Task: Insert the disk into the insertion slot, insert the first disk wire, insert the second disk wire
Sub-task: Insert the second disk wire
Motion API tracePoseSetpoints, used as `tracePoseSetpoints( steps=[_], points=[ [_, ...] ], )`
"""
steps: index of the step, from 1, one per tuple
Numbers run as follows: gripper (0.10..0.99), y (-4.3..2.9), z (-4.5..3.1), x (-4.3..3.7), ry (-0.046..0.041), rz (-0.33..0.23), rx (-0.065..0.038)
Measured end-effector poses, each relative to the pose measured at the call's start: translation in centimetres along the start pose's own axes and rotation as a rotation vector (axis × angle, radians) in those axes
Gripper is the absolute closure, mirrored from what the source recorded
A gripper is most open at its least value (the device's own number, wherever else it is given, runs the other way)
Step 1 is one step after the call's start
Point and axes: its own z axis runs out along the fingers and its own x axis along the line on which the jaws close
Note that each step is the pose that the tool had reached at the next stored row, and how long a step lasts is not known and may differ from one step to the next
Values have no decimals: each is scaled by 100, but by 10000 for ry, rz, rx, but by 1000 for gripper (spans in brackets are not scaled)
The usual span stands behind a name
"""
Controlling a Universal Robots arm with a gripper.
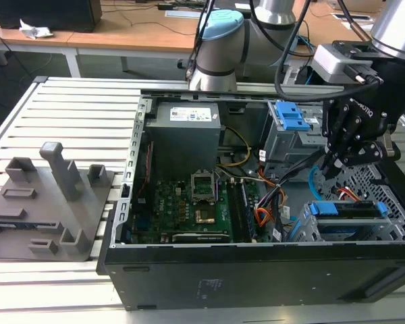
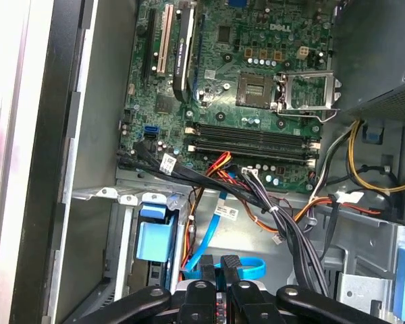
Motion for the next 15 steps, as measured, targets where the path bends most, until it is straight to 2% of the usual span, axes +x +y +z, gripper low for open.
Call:
tracePoseSetpoints(
  steps=[3, 6, 8, 15],
  points=[
    [929, 0, 0, 1, 9, 1, -1],
    [929, 9, 4, 88, 9, 1, -1],
    [929, 21, 9, 205, 9, 0, -1],
    [929, 36, 20, 395, 10, -3, 0]
  ],
)
